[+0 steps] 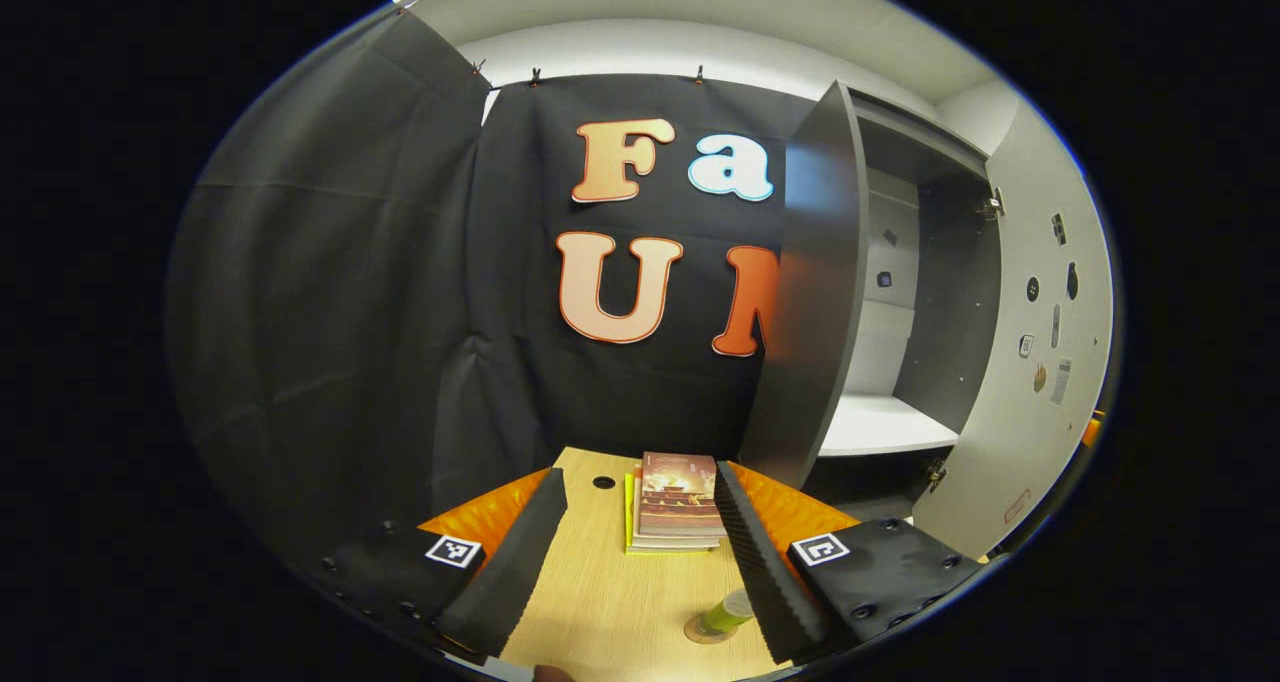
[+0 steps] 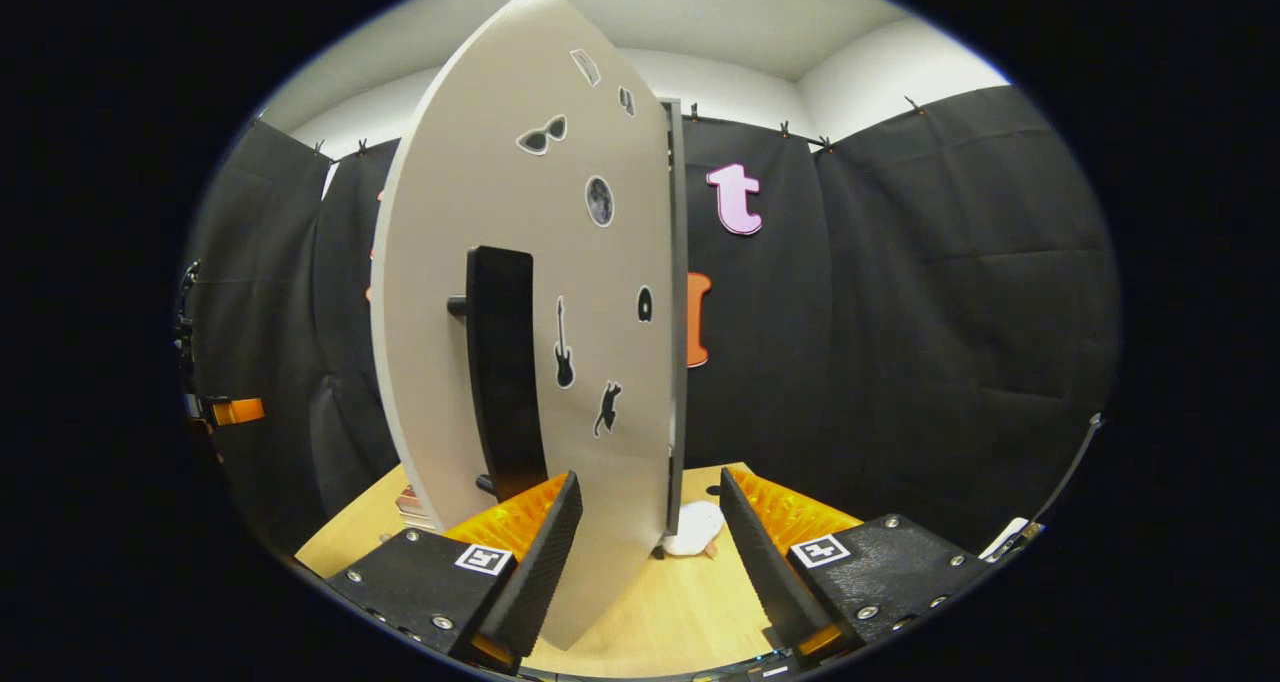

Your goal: Open the cabinet door with the right hand, grasp the bottle in the cabinet with the left hand and place it on the coaster, then close the cabinet door with the right hand.

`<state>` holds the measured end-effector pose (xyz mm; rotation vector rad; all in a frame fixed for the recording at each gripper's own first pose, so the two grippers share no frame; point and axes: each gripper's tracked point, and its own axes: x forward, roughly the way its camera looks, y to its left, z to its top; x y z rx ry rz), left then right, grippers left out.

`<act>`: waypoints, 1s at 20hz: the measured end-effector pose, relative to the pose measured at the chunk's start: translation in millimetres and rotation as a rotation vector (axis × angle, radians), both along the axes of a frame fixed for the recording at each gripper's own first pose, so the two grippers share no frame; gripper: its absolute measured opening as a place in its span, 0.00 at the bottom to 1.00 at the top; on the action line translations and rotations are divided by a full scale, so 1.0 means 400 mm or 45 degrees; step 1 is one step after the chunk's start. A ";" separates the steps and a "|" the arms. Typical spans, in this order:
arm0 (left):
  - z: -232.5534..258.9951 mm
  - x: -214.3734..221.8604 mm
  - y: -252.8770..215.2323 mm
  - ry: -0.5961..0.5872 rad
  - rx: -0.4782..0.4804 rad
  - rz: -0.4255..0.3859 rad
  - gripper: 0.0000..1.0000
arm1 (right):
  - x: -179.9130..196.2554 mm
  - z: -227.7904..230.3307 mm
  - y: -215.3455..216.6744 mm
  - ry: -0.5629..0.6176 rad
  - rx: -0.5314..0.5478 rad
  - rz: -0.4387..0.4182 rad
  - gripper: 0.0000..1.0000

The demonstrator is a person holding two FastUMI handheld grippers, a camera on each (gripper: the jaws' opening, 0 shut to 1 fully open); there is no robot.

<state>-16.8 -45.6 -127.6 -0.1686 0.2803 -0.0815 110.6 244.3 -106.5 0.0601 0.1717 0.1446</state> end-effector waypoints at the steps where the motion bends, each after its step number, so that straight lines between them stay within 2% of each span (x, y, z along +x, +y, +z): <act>1: 0.001 -0.002 0.004 -0.002 -0.002 0.002 0.97 | 0.000 0.004 0.011 -0.004 0.003 0.015 0.86; 4: -0.001 -0.004 0.016 -0.007 0.001 0.003 0.97 | 0.000 0.004 0.037 -0.011 0.003 0.055 0.87; 5: 0.002 -0.003 0.024 -0.011 0.009 0.005 0.97 | 0.001 0.005 0.049 -0.012 0.008 0.074 0.81; 6: 0.005 -0.001 0.031 -0.016 0.016 0.010 0.97 | 0.000 0.006 0.058 -0.012 0.015 0.093 0.94; 7: 0.007 0.001 0.039 -0.024 0.023 0.014 0.97 | 0.002 0.005 0.069 -0.011 0.026 0.117 0.88; 8: 0.012 0.002 0.050 -0.031 0.033 0.021 0.97 | 0.002 0.006 0.082 -0.014 0.037 0.145 0.89; 9: 0.014 0.005 0.061 -0.041 0.043 0.027 0.97 | 0.007 0.006 0.094 -0.017 0.044 0.170 0.84; 10: 0.020 0.007 0.071 -0.050 0.053 0.032 1.00 | 0.011 0.005 0.107 -0.016 0.050 0.195 0.90; 11: 0.023 0.008 0.081 -0.058 0.064 0.036 0.97 | 0.017 0.004 0.121 -0.014 0.057 0.219 0.97; 12: 0.025 0.009 0.093 -0.064 0.073 0.042 1.00 | 0.020 0.003 0.138 -0.013 0.065 0.245 0.97; 13: 0.023 0.010 0.109 -0.068 0.080 0.054 0.97 | 0.024 0.002 0.153 -0.017 0.068 0.272 0.92; 14: 0.023 0.011 0.124 -0.069 0.081 0.066 0.94 | 0.026 0.004 0.169 -0.017 0.071 0.297 0.98; 15: 0.021 0.010 0.134 -0.067 0.078 0.078 0.94 | 0.030 0.003 0.186 -0.019 0.070 0.319 0.92; 18: 0.014 0.005 0.171 -0.058 0.069 0.108 0.97 | 0.046 0.004 0.209 -0.026 0.039 0.340 0.92; 20: 0.015 0.002 0.199 -0.059 0.078 0.127 0.94 | 0.055 0.003 0.219 -0.028 0.016 0.340 0.88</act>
